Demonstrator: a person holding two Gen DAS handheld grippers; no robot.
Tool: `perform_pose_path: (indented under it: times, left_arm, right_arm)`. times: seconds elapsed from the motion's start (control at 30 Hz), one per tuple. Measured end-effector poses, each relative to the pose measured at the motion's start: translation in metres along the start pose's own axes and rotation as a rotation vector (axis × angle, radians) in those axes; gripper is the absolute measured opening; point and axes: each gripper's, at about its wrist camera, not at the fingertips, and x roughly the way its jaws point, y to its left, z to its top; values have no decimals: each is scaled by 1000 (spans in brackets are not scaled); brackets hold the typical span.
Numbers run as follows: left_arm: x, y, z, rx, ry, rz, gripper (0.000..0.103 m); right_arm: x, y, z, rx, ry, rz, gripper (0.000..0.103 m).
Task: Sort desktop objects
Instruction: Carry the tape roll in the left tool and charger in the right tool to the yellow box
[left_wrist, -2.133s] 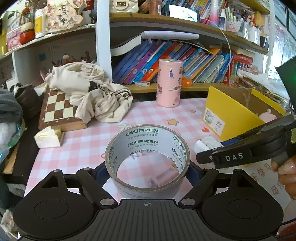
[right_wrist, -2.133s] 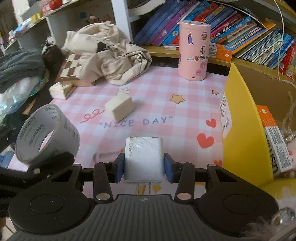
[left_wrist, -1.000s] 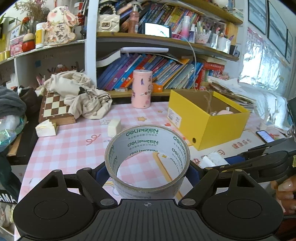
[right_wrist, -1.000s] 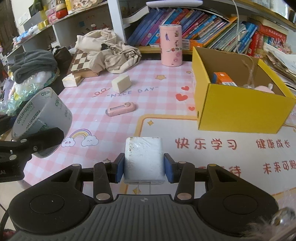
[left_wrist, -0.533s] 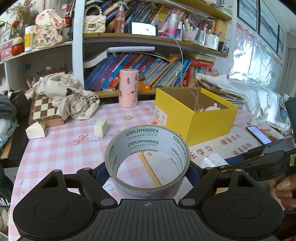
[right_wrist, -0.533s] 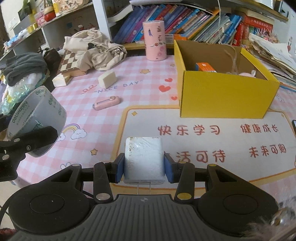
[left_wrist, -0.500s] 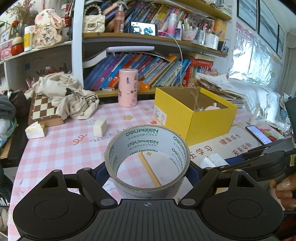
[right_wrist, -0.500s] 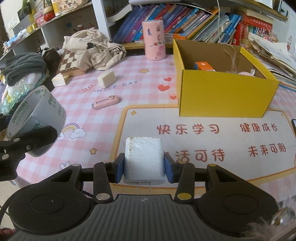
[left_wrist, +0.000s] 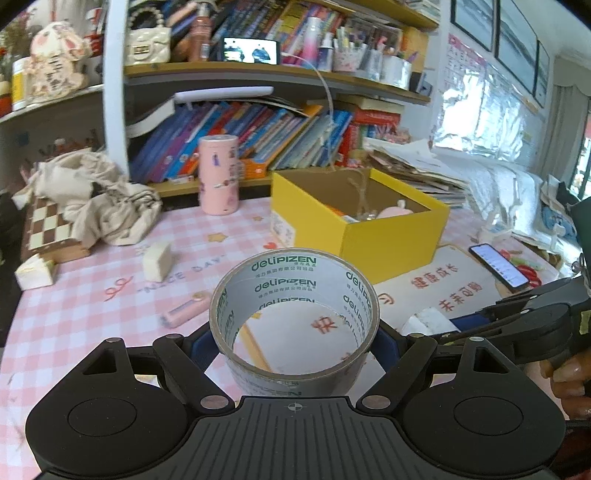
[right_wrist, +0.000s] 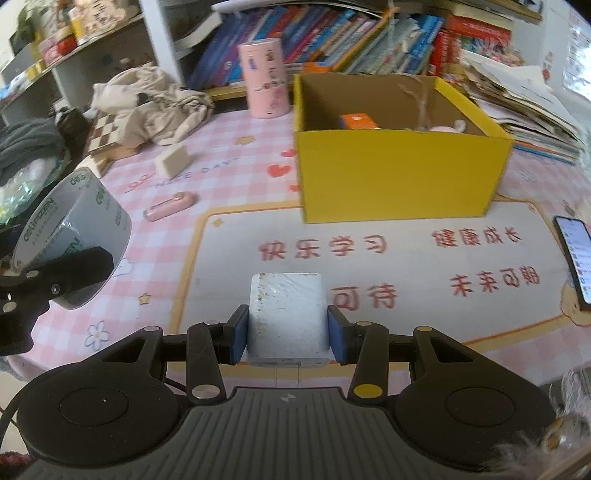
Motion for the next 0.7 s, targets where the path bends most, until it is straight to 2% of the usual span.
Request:
perform_pose_path:
  times: [0.37, 0.7]
  left_arm:
    - [33, -33, 14, 54, 23, -79, 84]
    - [60, -56, 28, 83, 42, -115, 84]
  right_arm:
    - [-4, -46, -3, 84, 8, -58, 41]
    - [-1, -80, 3, 123, 16, -77, 41]
